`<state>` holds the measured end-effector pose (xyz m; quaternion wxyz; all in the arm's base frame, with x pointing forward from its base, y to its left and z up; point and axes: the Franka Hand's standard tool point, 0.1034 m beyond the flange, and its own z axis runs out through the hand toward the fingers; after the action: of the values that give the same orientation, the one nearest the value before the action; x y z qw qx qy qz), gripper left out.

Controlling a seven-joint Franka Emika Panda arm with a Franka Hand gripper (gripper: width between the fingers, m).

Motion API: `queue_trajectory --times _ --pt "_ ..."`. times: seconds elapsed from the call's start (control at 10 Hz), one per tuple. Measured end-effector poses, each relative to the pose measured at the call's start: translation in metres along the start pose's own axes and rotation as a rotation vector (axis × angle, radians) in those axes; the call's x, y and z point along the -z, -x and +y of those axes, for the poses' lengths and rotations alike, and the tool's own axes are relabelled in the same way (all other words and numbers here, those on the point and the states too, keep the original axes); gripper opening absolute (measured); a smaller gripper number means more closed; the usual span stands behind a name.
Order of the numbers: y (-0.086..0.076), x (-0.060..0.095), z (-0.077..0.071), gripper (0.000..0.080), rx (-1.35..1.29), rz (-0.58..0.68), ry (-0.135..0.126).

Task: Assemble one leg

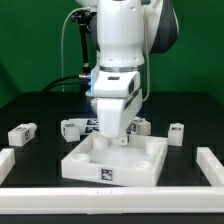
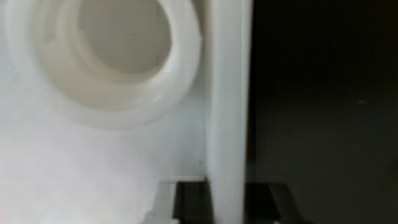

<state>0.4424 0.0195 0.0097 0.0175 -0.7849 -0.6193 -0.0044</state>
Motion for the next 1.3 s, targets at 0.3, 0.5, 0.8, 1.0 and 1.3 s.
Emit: queue_trajectory --times 0.3,0.5,0.8,1.0,1.3 --pt "-0.006 0.000 0.003 0.0061 0.058 -0.006 0.009" --pt "-0.006 0.000 0.003 0.0061 0.058 -0.006 0.009" --pt "-0.019 0.000 0.013 0.0061 0.156 -0.009 0.013" --pt "-0.033 0.000 0.023 0.0061 0.191 -0.003 0.028" --pt "-0.046 0.000 0.030 0.0061 0.213 0.003 0.040"
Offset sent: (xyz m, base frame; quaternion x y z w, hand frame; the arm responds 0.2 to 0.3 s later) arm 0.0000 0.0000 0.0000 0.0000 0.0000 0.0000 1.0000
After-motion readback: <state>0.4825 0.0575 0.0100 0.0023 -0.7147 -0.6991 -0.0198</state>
